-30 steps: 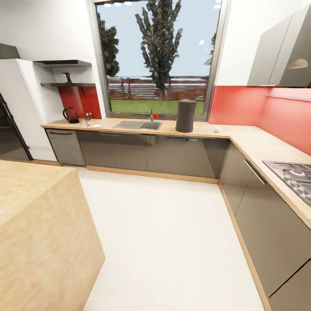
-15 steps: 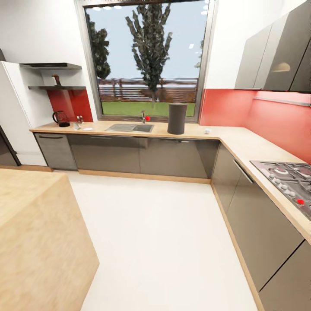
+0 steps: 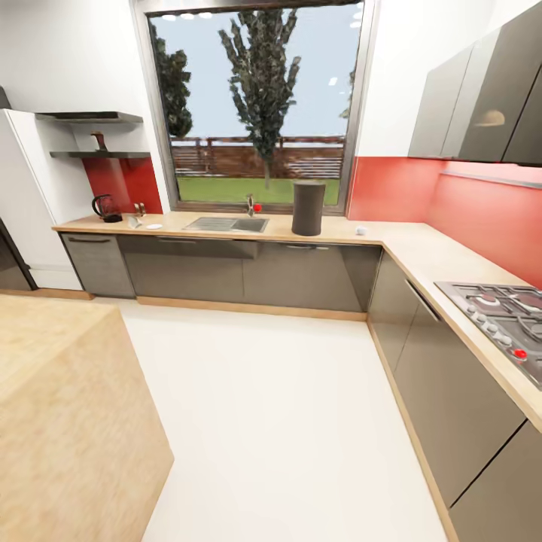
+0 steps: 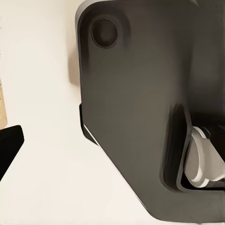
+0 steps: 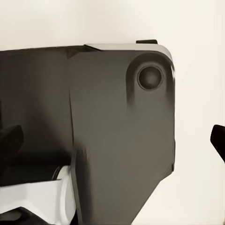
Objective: Set up a coffee station on the kitchen countertop: keep the coffee maker on the countertop, move the bottle of coffee from the kitchen shelf to the counter next to the coffee maker, place a paper coffee filter on top of the coffee maker, put the saucer next to the coffee maker with the coffee cup on the saucer, and place the electric kettle next to the coffee maker.
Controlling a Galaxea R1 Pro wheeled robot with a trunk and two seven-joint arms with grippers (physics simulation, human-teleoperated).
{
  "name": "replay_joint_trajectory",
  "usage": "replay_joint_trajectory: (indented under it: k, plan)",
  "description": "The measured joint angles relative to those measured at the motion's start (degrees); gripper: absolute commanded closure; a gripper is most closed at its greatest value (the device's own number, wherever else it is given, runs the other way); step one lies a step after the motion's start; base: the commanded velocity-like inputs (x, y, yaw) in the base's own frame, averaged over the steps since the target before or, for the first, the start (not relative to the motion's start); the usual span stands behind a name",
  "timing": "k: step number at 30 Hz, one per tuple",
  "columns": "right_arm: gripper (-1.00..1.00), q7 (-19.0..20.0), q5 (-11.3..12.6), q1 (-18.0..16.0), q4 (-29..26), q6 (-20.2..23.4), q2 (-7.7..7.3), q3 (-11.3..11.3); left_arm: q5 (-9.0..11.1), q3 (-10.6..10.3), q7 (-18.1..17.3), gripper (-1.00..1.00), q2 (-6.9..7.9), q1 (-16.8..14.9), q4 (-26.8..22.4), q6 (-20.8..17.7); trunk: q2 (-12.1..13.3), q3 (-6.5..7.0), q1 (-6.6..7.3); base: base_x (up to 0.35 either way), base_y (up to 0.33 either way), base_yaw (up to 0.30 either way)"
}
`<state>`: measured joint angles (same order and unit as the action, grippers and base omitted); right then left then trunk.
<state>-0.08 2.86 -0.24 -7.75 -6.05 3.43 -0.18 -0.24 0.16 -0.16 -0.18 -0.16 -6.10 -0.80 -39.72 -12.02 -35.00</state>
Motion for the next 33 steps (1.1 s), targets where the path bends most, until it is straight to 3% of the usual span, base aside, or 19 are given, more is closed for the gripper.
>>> replay_joint_trajectory:
  k: [9,26,33]
  plan:
    - [-1.0,0.0,0.0,0.0,0.0,-0.1,0.0,0.0,0.0,0.0,0.0,-1.0,0.0,0.0,0.0,0.0,3.6,1.71,1.98,0.0,0.0,-0.048]
    - [-1.0,0.0,0.0,0.0,0.0,-0.1,0.02,0.0,0.0,0.0,0.0,-1.0,0.02,0.0,0.0,0.0,10.5,5.16,5.72,0.0,0.0,-0.206]
    - [-1.0,-0.1,-0.1,0.0,0.0,-0.2,0.04,0.2,-0.4,-0.3,-0.1,-1.0,0.13,0.0,0.0,0.0,10.5,5.17,5.73,0.009,0.0,-0.048]
